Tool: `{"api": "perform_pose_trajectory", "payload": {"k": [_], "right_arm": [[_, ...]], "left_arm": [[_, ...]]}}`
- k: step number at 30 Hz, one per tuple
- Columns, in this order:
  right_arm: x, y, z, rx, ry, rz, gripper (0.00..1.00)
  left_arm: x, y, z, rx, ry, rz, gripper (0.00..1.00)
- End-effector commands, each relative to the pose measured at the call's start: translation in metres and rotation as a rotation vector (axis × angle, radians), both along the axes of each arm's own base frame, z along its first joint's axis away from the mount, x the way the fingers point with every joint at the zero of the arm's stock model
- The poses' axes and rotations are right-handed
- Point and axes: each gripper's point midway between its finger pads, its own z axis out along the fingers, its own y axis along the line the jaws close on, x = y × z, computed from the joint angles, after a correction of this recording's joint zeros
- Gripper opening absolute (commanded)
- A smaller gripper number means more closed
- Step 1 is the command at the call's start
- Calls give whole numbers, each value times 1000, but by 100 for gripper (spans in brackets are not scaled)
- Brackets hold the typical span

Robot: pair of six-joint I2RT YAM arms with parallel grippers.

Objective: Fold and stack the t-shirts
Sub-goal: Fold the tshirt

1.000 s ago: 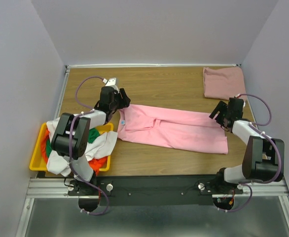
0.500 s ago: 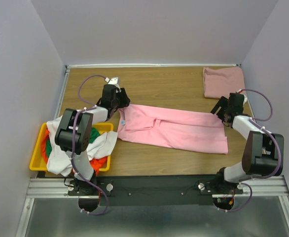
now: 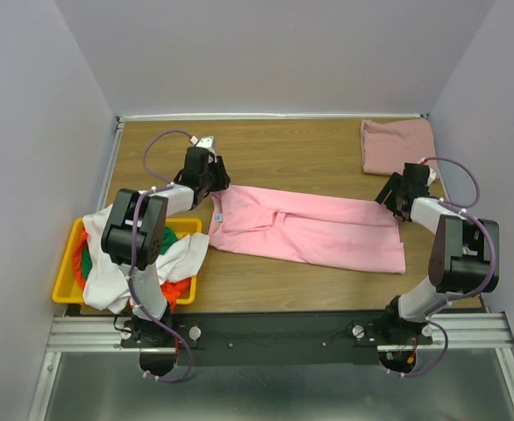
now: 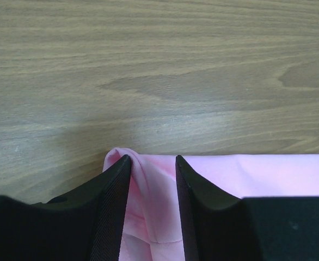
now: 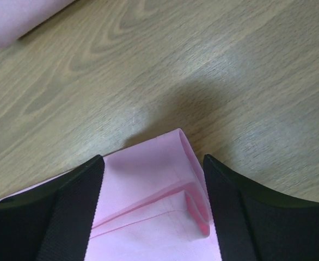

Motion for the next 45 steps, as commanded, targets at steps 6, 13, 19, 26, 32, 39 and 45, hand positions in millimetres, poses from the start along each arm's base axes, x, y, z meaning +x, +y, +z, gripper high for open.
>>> {"api": "perform_pose_trajectory", "payload": {"k": [6, 13, 19, 26, 32, 39, 45], "right_arm": [[3, -9, -6, -36, 34, -16, 65], [-2, -15, -11, -57, 52, -43, 43], [-5, -21, -10, -87, 66, -68, 25], [-12, -30, -11, -130, 94, -103, 0], [-16, -34, -9, -148, 105, -120, 0], [-22, -39, -9, -172, 120, -142, 0], [-25, -44, 1, -193, 110, -166, 0]], "left_arm": [[7, 0, -6, 45, 35, -40, 36], [10, -2, -9, 59, 57, -57, 14], [9, -2, -10, 64, 68, -64, 0], [5, -1, -10, 55, 74, -52, 0], [3, -1, -11, 55, 75, -53, 0], [1, -1, -12, 55, 85, -52, 0], [-1, -2, -13, 58, 95, -49, 3]]}}
